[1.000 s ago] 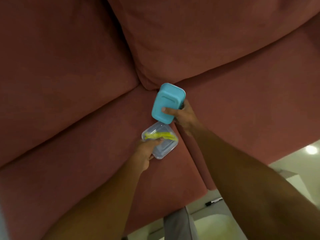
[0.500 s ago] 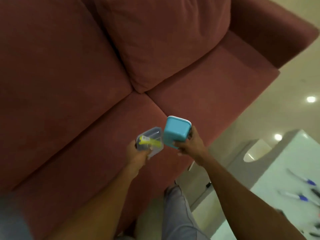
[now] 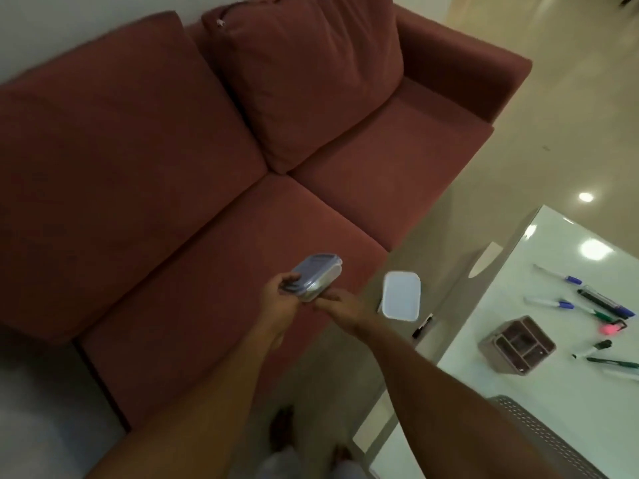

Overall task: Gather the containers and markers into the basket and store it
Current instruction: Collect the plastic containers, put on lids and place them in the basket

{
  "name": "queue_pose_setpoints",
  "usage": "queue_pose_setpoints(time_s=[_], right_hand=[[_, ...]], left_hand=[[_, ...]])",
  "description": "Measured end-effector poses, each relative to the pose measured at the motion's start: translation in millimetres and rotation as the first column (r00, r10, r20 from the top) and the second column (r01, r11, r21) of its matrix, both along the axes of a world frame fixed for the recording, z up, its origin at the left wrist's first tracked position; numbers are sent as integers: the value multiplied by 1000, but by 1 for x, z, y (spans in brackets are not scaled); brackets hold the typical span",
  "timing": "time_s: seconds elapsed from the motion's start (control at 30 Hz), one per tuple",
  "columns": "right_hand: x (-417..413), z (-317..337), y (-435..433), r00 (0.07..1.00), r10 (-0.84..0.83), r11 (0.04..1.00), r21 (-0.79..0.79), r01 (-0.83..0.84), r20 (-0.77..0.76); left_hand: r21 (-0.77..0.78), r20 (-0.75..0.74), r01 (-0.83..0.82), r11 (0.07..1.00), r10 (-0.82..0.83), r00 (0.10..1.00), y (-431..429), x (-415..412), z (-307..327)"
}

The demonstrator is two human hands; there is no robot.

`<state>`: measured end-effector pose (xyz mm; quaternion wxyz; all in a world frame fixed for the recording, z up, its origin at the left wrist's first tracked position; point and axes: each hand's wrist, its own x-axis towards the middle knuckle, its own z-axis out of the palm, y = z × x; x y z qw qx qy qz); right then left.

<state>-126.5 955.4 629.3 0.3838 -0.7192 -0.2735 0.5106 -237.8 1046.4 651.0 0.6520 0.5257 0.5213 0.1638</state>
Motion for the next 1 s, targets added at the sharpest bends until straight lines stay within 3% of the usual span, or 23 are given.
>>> queue_pose_setpoints(time_s=[0.13,0.23,0.3,0.37,0.43,0.5,0.57,0.77,0.87,1.0], right_hand=[[-26,-24,-19,992,114,993,-5,-114,59],[-44,-48,-72,1000,20,1000,-2,-20,14],[-56,-57,-124,988,-127,992,-8,127,-85],[-63,-59,-173,890,-367,928,-42,370,-270],[-66,-60,-220,717,-549,820,-111,561,-431],[-65,-63,-264,578,-650,725,-176,666,-493],[-63,-64,-299,521,-697,677,-212,705,-492],[-48,-63,-383,568,-680,706,-203,679,-464],[-45,-69,-420,564,-677,700,-178,691,-474],[-32,-77,-459,583,-724,675,-202,710,-368]], left_hand=[[-153,77,-166,974,179,981,-26,-25,-16],[-278,91,-176,944,209,974,-58,-32,-31],[-273,39,-143,951,159,986,-99,-32,-38],[-197,-42,-72,978,65,997,-140,-32,-44],[-181,-97,1,983,-19,995,-179,-29,-48],[-202,-111,121,972,-145,983,-210,-26,-49],[-203,-134,297,933,-327,935,-234,-23,-49],[-249,-151,595,764,-638,755,-299,-10,-54],[-224,-141,600,768,-635,759,-325,-3,-63],[-298,-111,574,763,-625,773,-355,6,-73]])
